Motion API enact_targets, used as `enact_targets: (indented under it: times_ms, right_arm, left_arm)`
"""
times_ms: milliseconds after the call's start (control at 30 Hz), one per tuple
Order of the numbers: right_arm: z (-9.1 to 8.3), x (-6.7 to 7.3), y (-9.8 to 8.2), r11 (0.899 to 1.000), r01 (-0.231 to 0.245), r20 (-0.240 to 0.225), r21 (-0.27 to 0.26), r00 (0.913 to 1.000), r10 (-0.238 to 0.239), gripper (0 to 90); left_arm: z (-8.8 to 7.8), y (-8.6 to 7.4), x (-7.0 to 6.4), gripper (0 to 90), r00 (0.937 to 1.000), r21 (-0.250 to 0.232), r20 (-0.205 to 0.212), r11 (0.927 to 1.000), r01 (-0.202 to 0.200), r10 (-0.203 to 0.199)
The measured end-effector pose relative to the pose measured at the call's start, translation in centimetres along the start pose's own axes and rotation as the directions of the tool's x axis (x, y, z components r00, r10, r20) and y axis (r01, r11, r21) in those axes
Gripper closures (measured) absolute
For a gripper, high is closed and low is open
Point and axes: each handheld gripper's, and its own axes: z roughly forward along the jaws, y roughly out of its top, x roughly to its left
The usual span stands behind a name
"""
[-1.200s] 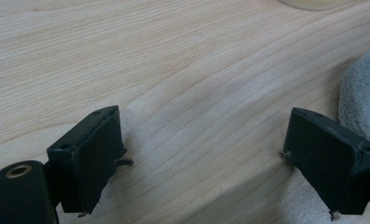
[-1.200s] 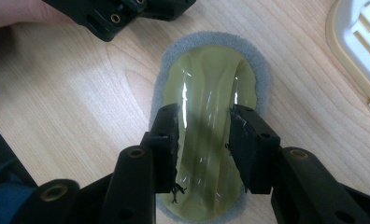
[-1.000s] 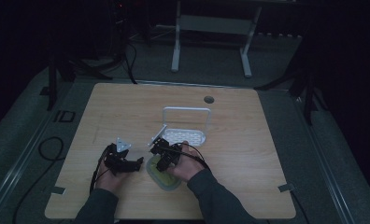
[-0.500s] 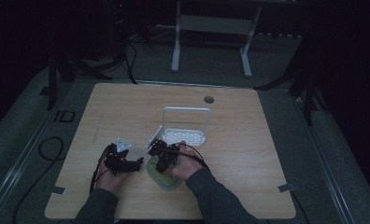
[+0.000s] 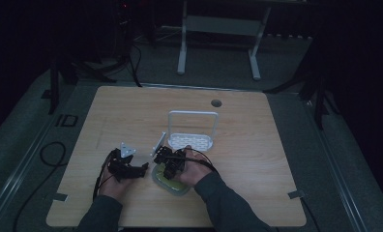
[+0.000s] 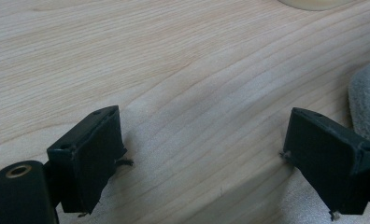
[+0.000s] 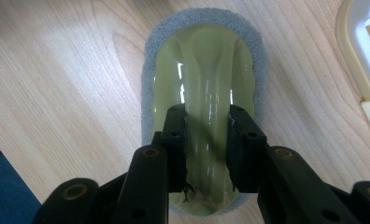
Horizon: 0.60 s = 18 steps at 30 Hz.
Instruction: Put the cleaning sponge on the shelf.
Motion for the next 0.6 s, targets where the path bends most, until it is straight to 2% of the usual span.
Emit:
enact_targets:
  times_ms: [200,600]
  right_arm:
    - [-0.3,-0.1,-0.4,0.998,0.063,0.028,0.009,0.9976,-0.064,71.3]
    - [-0.5,-0.8,-1.2,0.986,0.166,0.078,0.026,0.9829,-0.167,71.4]
  left_arm:
    - [0.0,0.0,0.0,11.9,1.0000,0.001,0.000,1.0000,0.000,0.000]
    - [0.0,0.0,0.0,11.9,1.0000,0.001,0.000,1.0000,0.000,0.000]
